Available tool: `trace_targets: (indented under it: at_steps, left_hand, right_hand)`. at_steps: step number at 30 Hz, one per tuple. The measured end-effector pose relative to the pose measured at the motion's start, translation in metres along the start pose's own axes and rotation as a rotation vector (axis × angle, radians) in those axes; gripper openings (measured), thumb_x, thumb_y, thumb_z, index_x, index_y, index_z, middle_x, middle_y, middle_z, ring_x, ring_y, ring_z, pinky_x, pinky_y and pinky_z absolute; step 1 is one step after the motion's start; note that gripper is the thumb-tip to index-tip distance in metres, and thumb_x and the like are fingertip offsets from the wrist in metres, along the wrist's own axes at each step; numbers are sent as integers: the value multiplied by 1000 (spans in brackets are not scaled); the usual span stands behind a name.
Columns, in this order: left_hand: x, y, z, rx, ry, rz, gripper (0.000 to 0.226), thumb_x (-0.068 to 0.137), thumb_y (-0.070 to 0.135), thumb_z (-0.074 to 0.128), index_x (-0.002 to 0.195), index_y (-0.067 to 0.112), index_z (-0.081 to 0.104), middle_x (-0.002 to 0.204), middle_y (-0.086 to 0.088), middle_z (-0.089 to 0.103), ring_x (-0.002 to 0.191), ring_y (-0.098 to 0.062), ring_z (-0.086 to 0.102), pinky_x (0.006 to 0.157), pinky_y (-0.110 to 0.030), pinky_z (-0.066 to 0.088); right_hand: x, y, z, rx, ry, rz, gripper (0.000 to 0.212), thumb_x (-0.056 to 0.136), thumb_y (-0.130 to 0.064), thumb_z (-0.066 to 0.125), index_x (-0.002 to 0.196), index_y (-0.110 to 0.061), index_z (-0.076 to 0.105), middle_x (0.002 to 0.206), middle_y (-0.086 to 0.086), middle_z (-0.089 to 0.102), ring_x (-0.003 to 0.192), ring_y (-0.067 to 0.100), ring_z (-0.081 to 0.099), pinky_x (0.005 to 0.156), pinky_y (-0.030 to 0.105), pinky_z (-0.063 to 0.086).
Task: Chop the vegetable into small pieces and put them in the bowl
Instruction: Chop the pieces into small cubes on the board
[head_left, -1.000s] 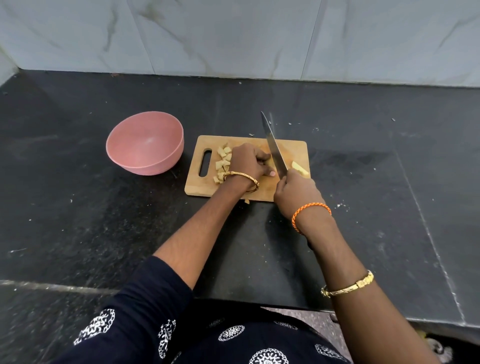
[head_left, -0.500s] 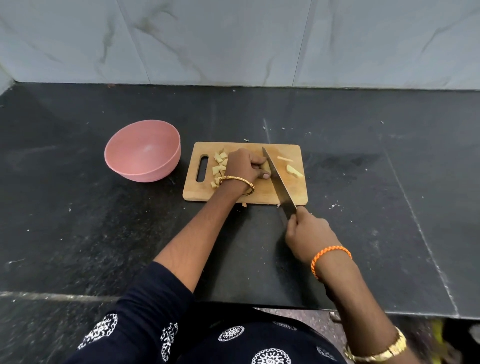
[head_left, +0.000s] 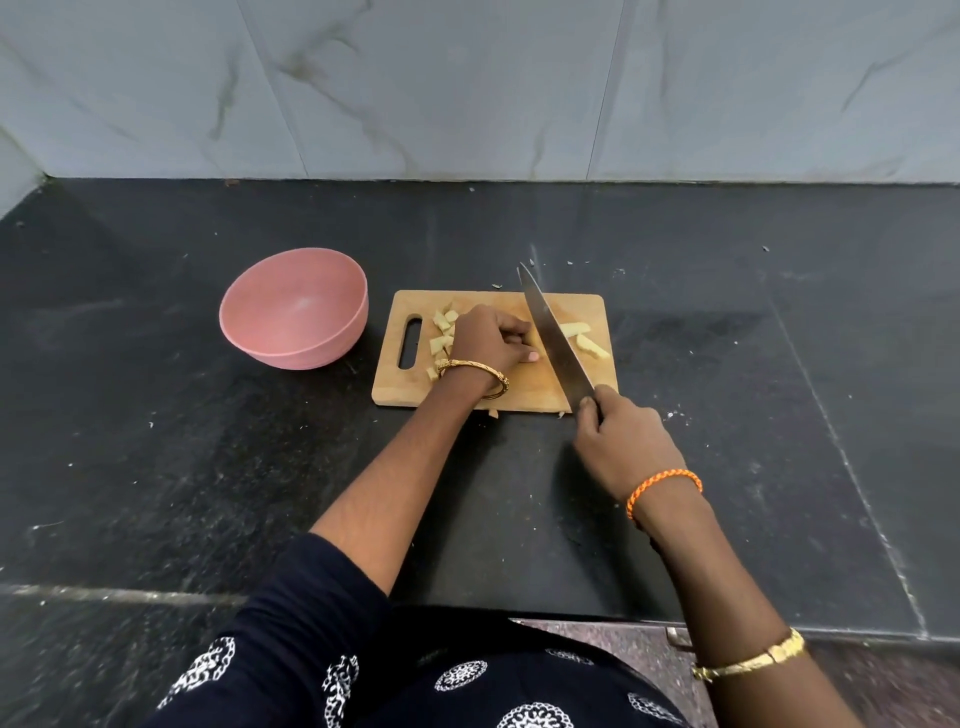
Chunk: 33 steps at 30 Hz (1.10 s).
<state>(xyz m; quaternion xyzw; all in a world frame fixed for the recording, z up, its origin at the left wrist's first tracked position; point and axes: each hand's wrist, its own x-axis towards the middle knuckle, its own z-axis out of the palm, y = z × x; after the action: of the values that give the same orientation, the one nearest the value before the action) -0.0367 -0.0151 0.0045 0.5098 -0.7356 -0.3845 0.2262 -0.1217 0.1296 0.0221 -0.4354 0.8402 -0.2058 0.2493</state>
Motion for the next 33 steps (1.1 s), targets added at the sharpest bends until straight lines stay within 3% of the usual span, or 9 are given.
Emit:
trace_targets:
  at_steps: [7,12,17,23,28,33]
  left_hand:
    - [0,0,1,-17,20,-8,42,65,4,81,105,1,68,99,-13,71,85,-15,66,82,-20,50]
    - [3,1,2,-1,8,-19,39,65,3,81,103,0,69,99,-13,71,82,-11,64,70,-10,43]
    - [4,4,1,36,8,-6,37,66,5,81,101,0,70,99,-13,71,88,-18,67,76,-15,46]
    - [4,5,3,39,25,-18,36,68,4,79,102,0,69,99,-13,71,90,-17,66,74,-11,43]
    - [1,5,5,16,53,-23,35,68,0,78,102,-1,69,97,-14,72,78,-9,61,69,-7,42]
    - [-1,6,5,26,54,-16,34,70,1,77,102,-1,69,98,-14,71,89,-18,66,76,-13,44]
  right_hand:
    - [12,-2,6,-57,15,-28,27,99,-32,31,93,-13,50,81,14,60,73,32,60,71,42,54]
    - [22,-9,8,-119,44,-37,23,99,-30,30,94,-13,44,77,13,54,73,35,55,67,36,47]
    - [31,-15,7,-141,40,-44,22,99,-29,30,92,-12,42,70,8,46,71,33,51,65,36,44]
    - [34,-23,9,-138,6,-35,17,100,-27,31,91,-15,37,66,3,39,72,29,48,65,35,40]
    - [32,-27,9,-128,-8,-14,15,100,-26,31,91,-15,35,64,1,35,72,28,47,65,34,38]
    - [28,-29,8,-163,-43,12,13,101,-25,31,93,-15,34,66,1,37,73,27,46,66,33,38]
